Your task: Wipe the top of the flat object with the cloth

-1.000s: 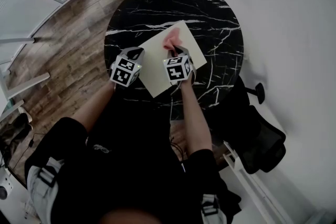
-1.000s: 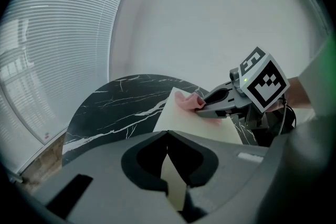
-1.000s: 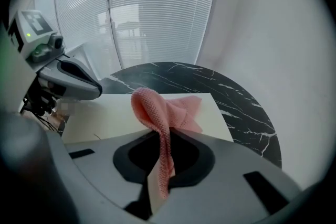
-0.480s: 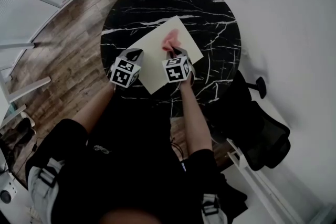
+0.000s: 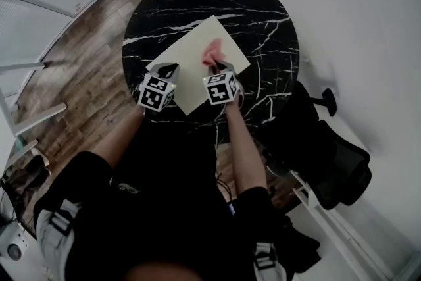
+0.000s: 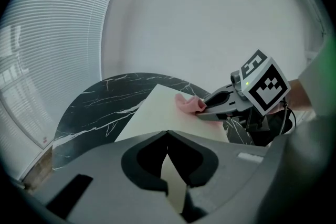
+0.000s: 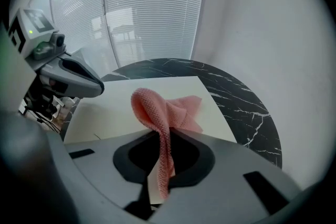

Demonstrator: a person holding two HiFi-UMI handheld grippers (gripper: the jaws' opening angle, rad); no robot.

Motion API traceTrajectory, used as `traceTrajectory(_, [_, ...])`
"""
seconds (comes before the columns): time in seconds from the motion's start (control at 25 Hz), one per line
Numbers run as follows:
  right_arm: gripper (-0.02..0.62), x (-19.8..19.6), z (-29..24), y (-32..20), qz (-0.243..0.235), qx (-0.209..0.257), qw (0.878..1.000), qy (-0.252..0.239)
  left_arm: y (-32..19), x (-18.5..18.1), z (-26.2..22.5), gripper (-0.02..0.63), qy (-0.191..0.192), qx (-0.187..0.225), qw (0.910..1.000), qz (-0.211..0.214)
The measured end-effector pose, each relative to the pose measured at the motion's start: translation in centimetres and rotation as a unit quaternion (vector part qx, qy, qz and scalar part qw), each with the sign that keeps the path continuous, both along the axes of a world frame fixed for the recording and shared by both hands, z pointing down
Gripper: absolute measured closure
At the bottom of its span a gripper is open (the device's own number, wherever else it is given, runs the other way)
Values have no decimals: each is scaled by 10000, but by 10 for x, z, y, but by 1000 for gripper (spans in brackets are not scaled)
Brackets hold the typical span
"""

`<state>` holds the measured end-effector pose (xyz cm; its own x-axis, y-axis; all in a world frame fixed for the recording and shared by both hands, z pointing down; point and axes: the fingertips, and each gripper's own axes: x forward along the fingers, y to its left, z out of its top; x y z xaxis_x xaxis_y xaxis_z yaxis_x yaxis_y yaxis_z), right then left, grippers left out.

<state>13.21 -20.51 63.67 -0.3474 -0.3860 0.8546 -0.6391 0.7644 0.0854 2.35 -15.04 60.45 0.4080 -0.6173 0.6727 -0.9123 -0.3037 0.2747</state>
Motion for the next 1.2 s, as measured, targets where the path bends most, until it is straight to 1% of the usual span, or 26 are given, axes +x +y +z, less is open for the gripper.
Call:
traceTrajectory(0.8, [571,56,-1,32,200,-83,9997,-105,15,66,0,607,-65,-38,9994,342])
traceTrajectory(1.2, [571,79,1,42,260,-89,9994,-199,26,81,3,607,-121,-124,9995,275])
